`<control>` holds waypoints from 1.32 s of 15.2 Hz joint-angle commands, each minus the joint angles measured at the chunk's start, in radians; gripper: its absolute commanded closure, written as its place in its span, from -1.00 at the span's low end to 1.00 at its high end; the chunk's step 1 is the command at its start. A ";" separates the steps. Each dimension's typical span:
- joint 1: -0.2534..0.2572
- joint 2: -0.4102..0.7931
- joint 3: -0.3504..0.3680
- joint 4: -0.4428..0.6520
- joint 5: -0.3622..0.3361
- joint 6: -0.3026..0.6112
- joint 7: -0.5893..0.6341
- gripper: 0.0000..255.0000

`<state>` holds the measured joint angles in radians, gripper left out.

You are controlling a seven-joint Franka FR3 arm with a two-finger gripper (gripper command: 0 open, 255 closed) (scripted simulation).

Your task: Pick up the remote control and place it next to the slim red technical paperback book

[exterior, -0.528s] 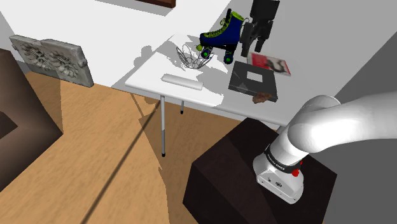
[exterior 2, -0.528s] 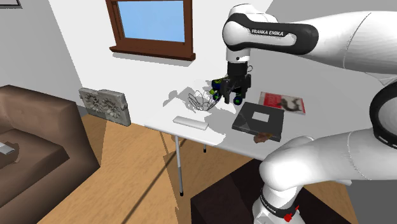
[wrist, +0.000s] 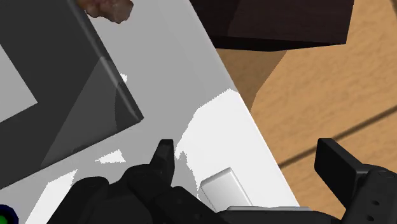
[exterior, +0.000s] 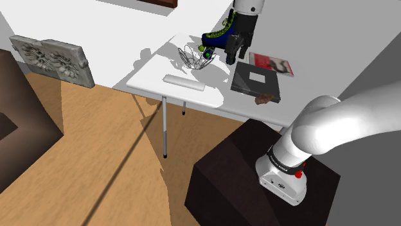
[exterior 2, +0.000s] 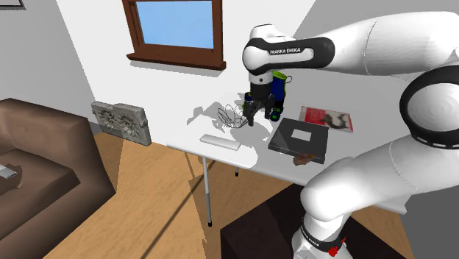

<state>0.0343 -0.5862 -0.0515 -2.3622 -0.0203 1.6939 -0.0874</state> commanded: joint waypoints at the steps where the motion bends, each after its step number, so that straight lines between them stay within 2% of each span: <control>1: 0.010 0.058 -0.001 0.000 -0.002 0.069 -0.022 -1.00; 11: 0.054 0.391 0.003 0.083 -0.001 0.361 -0.129 -1.00; 20: 0.082 0.695 0.025 0.253 0.000 0.532 -0.210 -1.00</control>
<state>0.1151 0.0808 -0.0279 -2.1273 -0.0197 2.2108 -0.2875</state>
